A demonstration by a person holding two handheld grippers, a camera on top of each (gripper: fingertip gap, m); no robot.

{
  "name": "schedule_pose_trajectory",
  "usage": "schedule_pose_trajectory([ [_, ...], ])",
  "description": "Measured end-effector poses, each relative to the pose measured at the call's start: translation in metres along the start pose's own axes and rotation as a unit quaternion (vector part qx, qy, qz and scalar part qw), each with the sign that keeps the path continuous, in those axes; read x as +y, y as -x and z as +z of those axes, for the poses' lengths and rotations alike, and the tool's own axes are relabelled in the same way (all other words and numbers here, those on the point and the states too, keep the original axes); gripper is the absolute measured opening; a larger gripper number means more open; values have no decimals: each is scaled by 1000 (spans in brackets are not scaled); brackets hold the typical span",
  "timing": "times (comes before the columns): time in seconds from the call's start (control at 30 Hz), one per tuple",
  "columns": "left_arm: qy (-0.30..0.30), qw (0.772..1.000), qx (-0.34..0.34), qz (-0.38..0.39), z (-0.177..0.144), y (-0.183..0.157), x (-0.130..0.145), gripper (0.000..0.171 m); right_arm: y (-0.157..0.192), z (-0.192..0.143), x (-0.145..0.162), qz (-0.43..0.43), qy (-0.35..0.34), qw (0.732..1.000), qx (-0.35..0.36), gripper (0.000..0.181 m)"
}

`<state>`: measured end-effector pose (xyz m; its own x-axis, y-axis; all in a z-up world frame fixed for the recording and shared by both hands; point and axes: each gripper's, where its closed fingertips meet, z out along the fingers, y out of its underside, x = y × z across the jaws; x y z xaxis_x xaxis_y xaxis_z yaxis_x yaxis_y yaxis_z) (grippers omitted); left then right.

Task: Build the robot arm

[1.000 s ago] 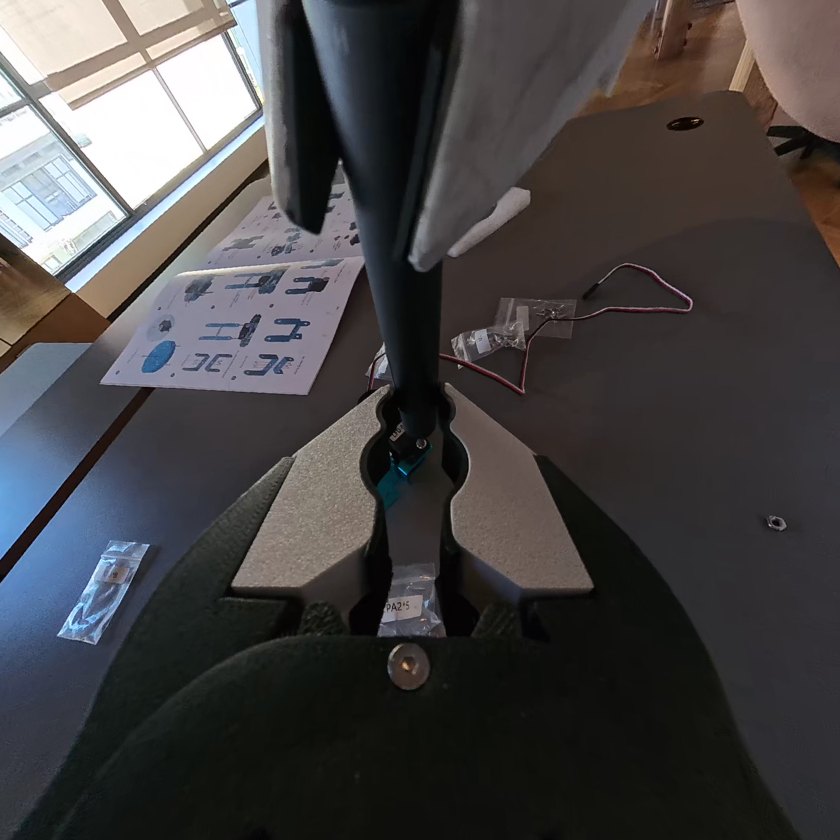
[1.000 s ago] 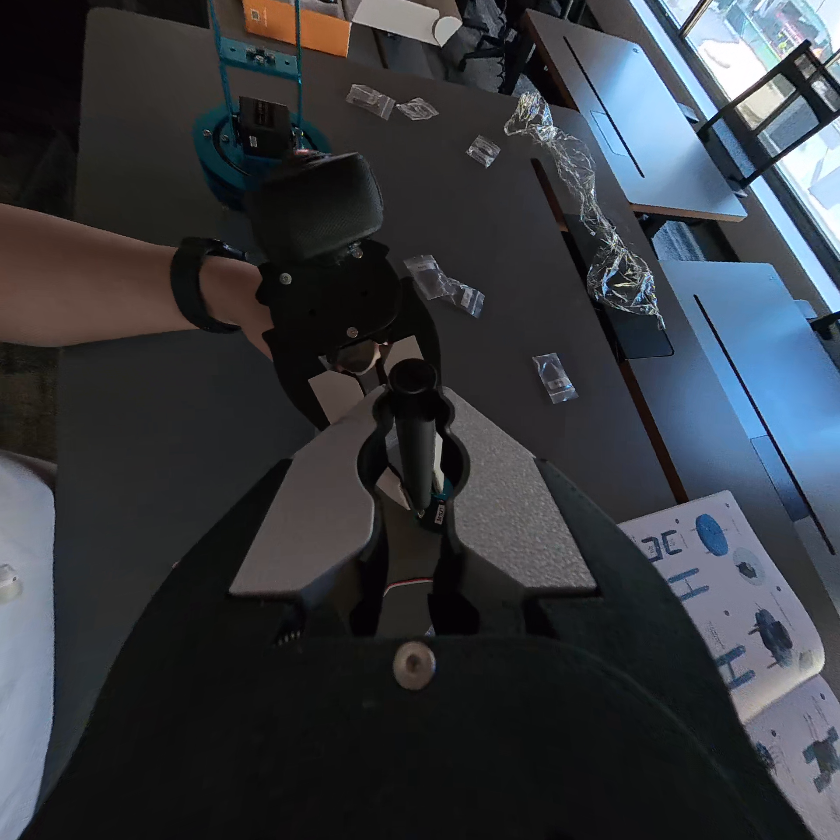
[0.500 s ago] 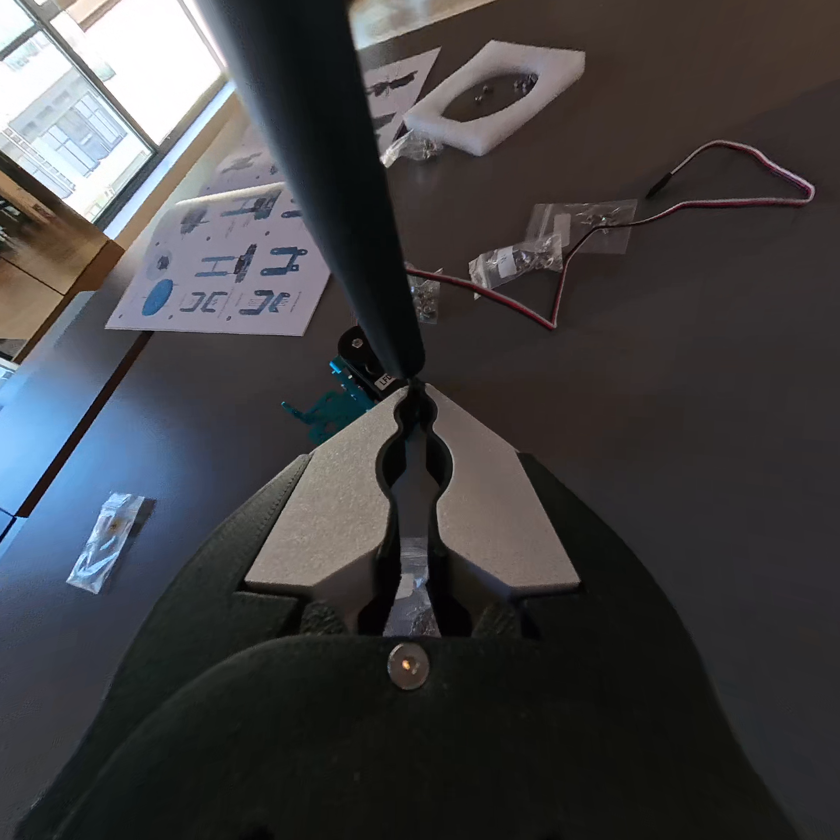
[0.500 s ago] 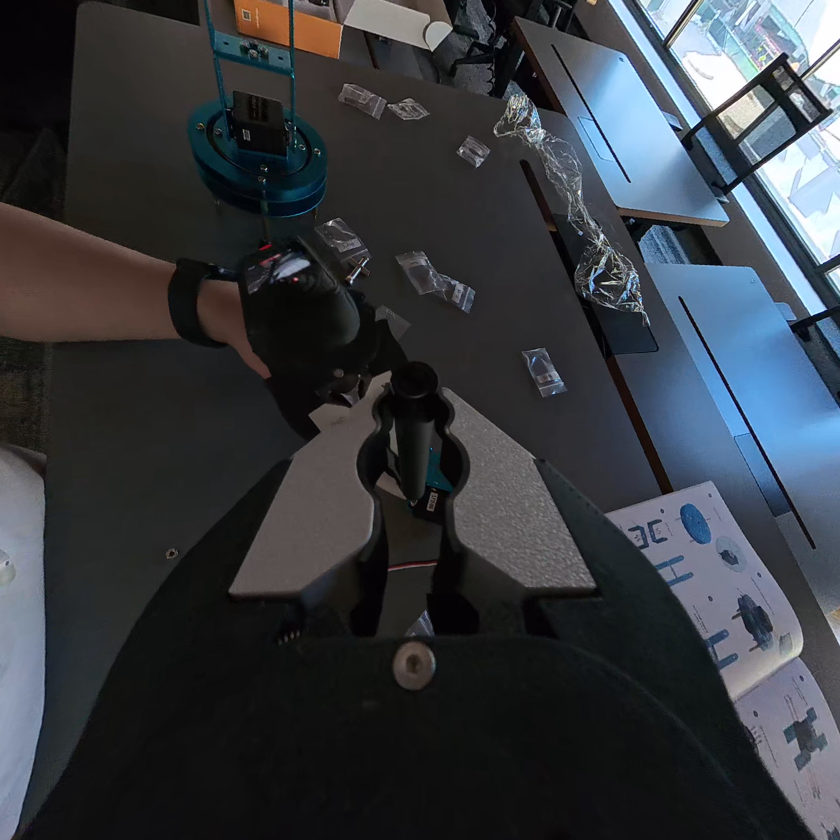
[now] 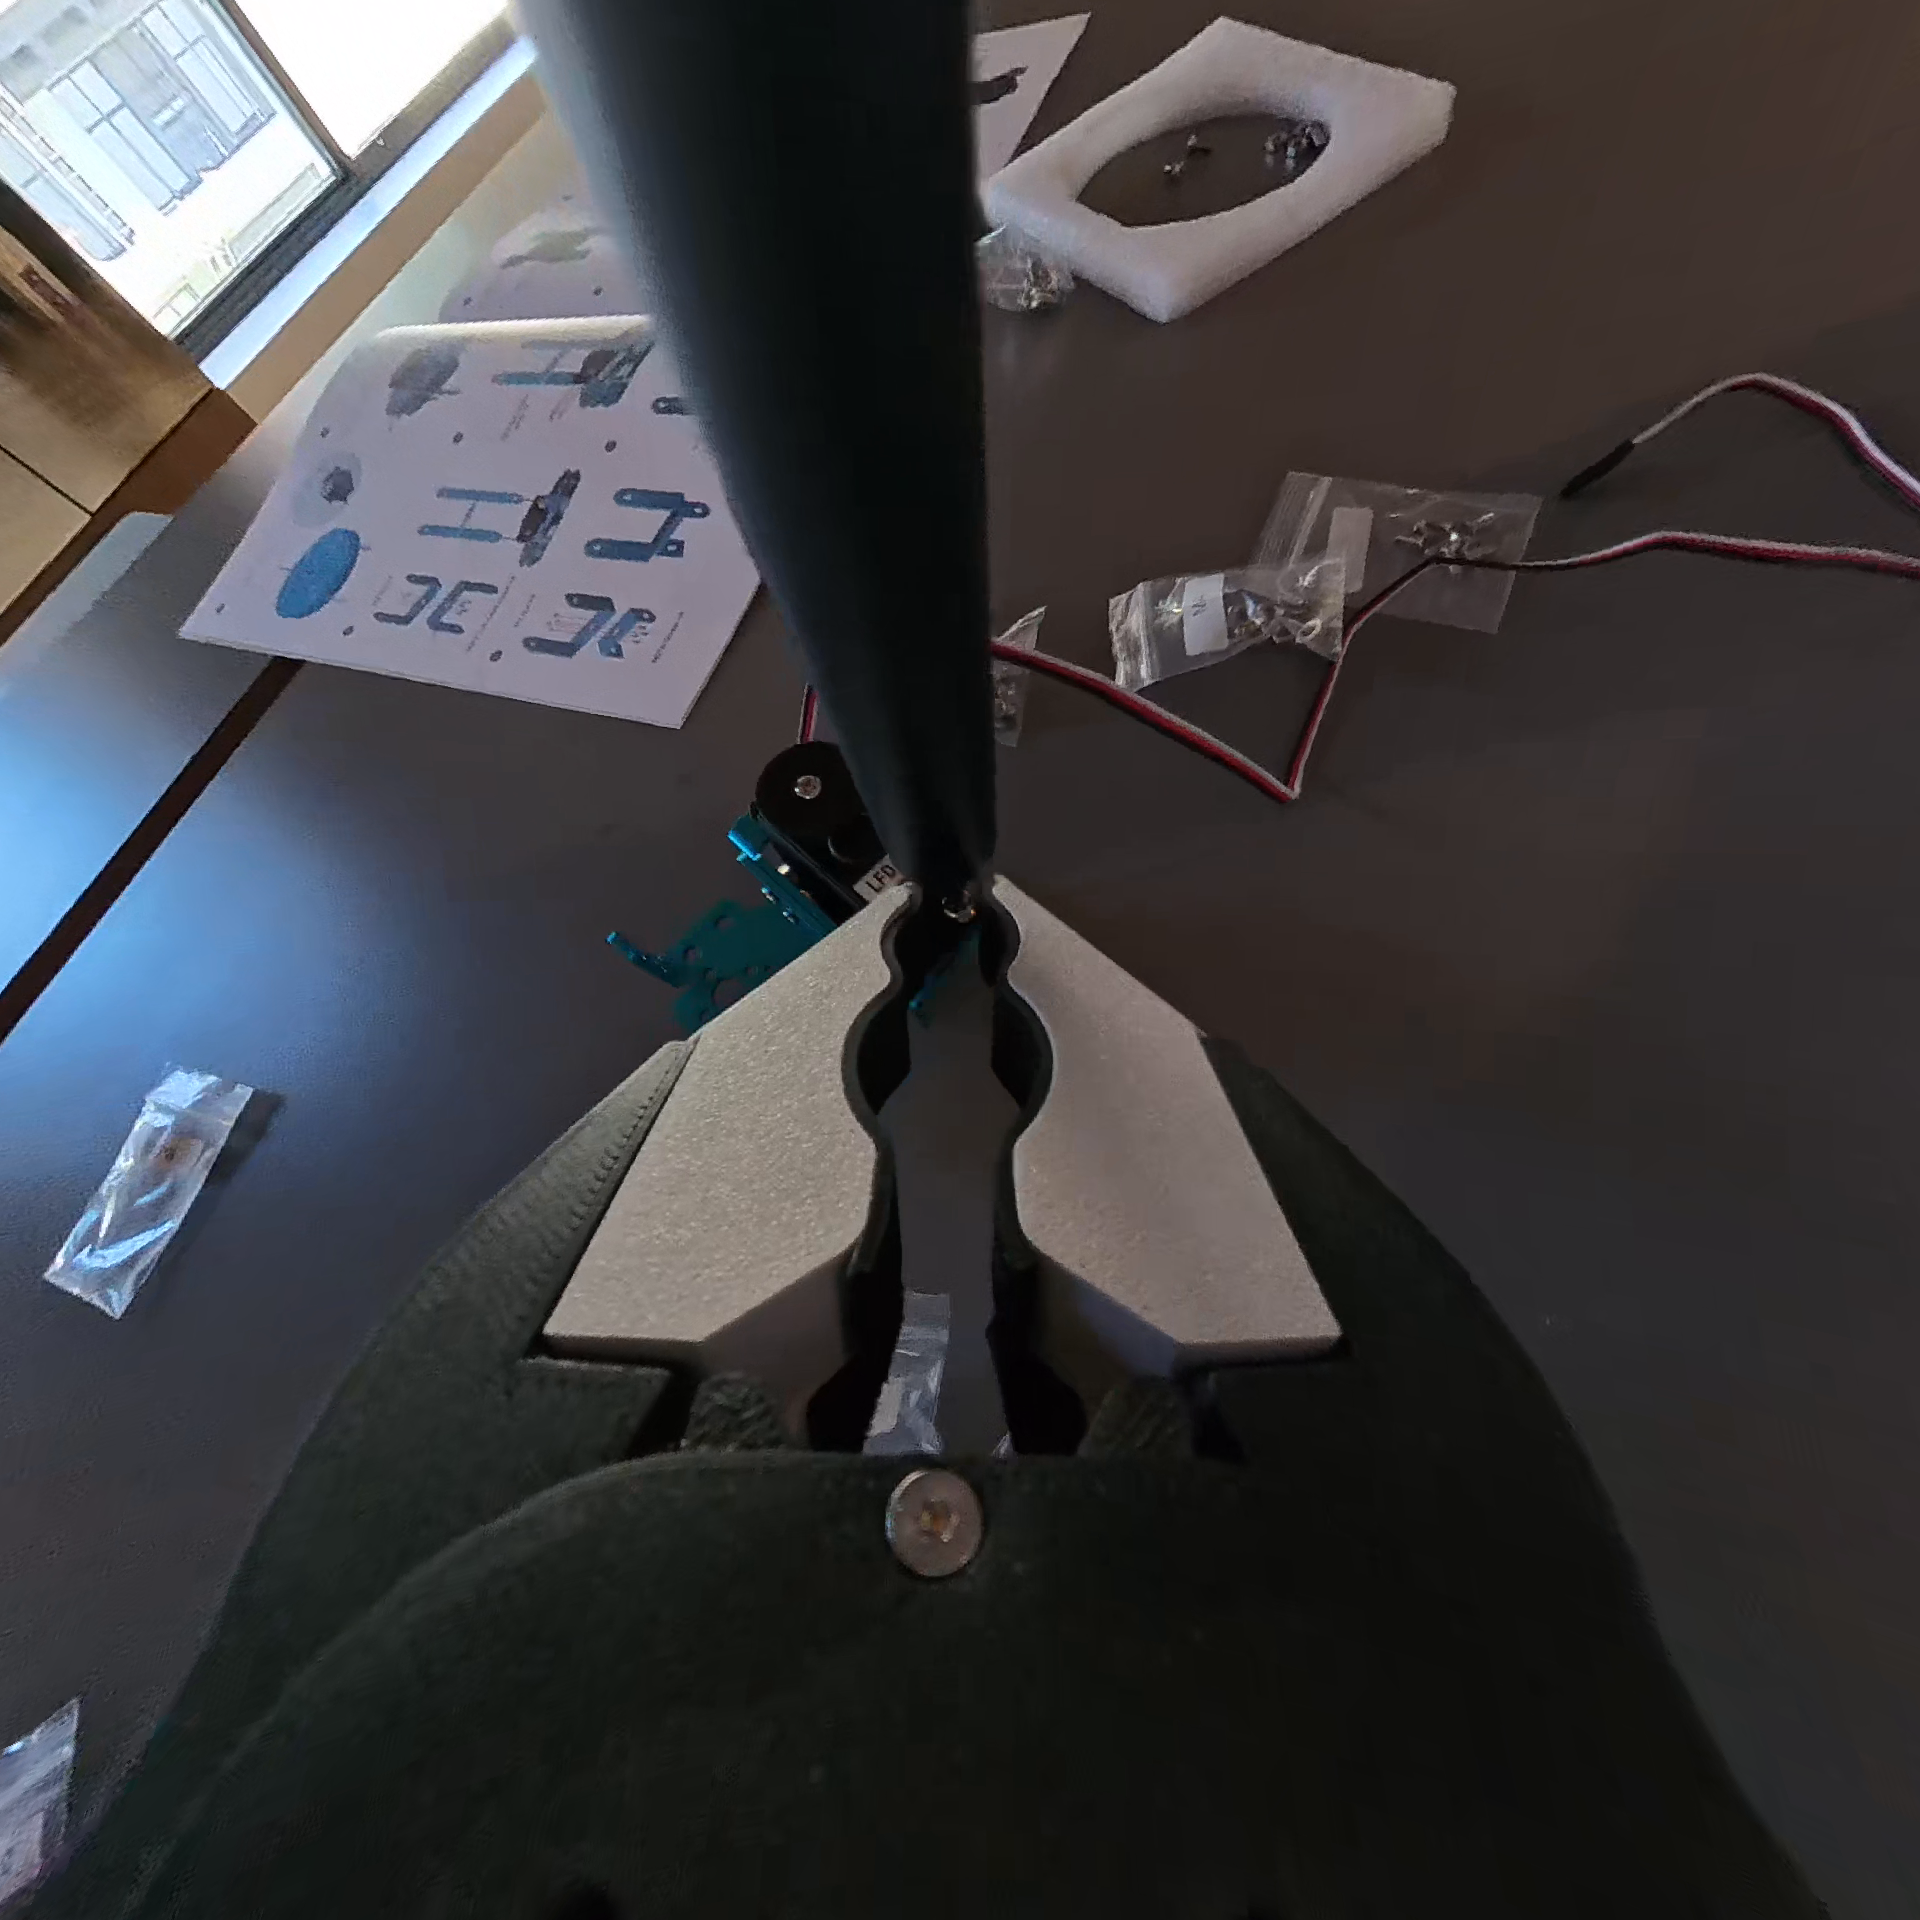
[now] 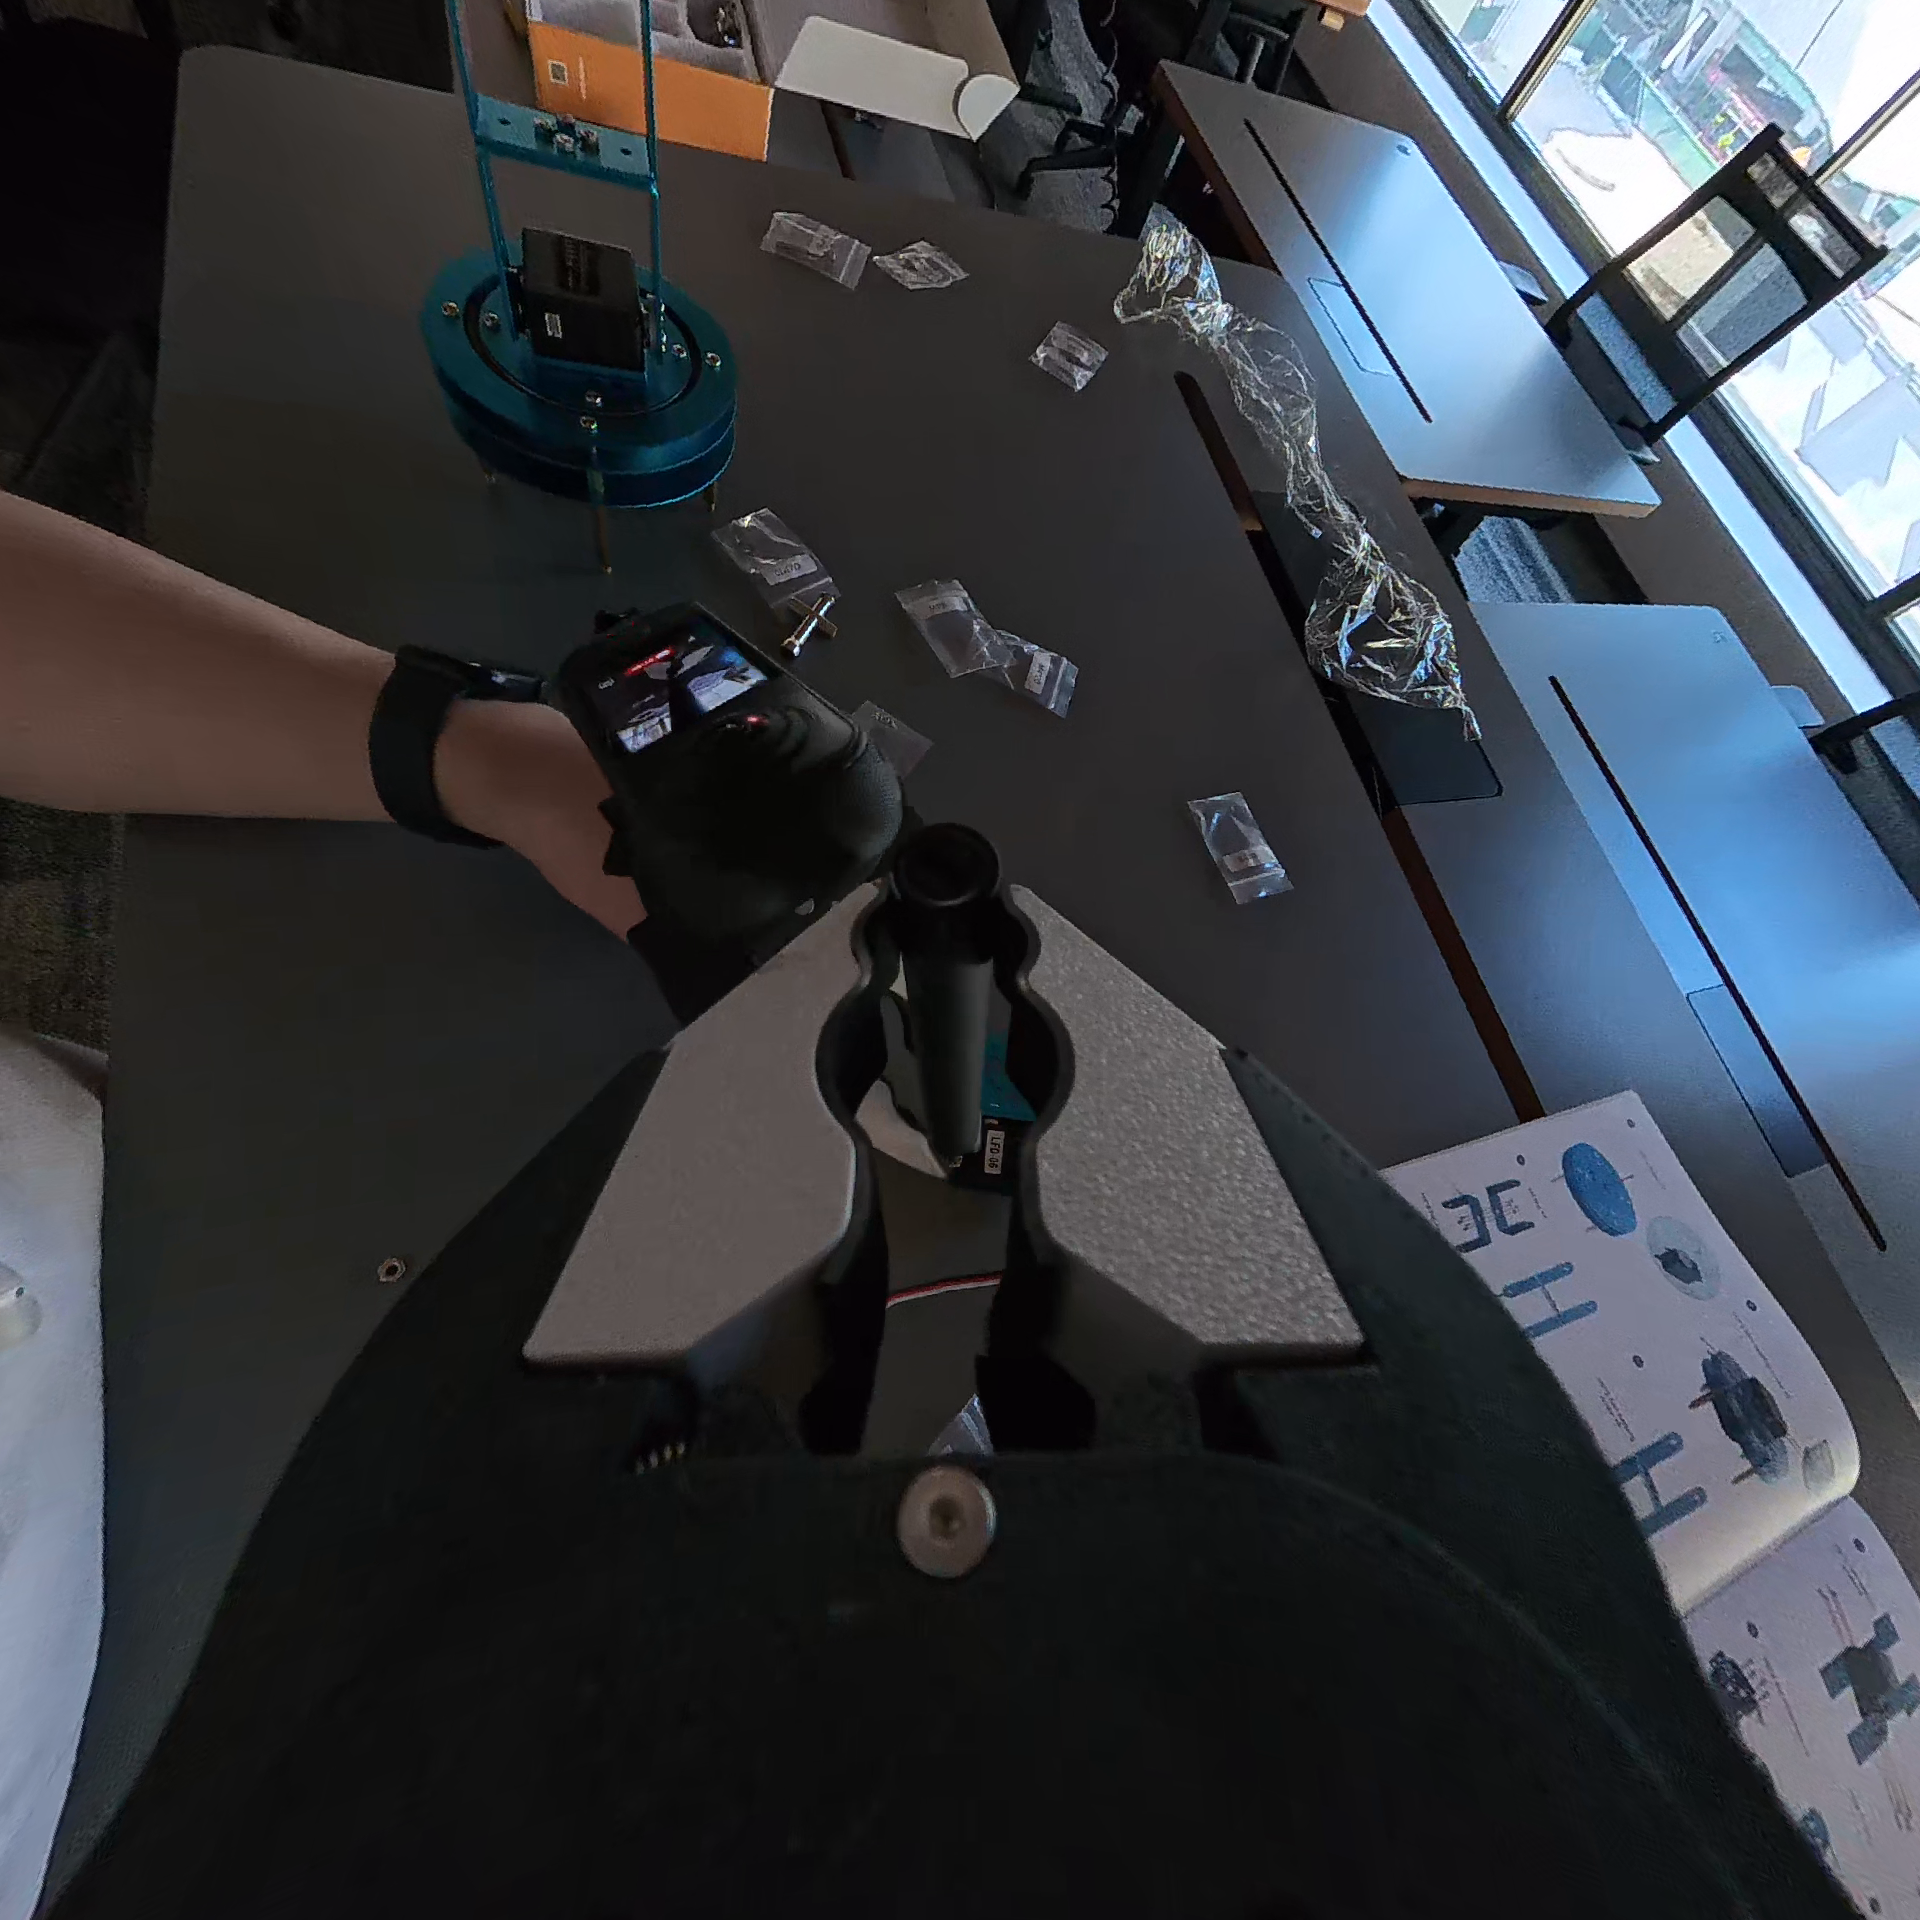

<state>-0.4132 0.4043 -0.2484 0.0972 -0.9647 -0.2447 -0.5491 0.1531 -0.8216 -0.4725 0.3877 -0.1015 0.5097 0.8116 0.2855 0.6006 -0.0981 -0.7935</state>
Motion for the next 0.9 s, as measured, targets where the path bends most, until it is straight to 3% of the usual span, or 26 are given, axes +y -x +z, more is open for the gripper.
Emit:
schedule_pose_trajectory([
  [0.33, 12, 999, -33, 11, 7, 5, -1, 4, -4, -5, -2, 6, -11, 1000, 9, 18],
  [0.6, -2, 1000, -29, -8, 6, 8, -1, 5, -17, -37, -13, 25, -32, 999, 32, 17],
  [0.77, -46, 998, -10, -28, 0, 5, -13, 18, -16, -63, 15, 103, -7, 995, 13, 17],
  [0.9, -76, 995, 0, -62, -22, 13, -13, 19, 2, -63, 46, 216, 8, 974, -73, 17],
])
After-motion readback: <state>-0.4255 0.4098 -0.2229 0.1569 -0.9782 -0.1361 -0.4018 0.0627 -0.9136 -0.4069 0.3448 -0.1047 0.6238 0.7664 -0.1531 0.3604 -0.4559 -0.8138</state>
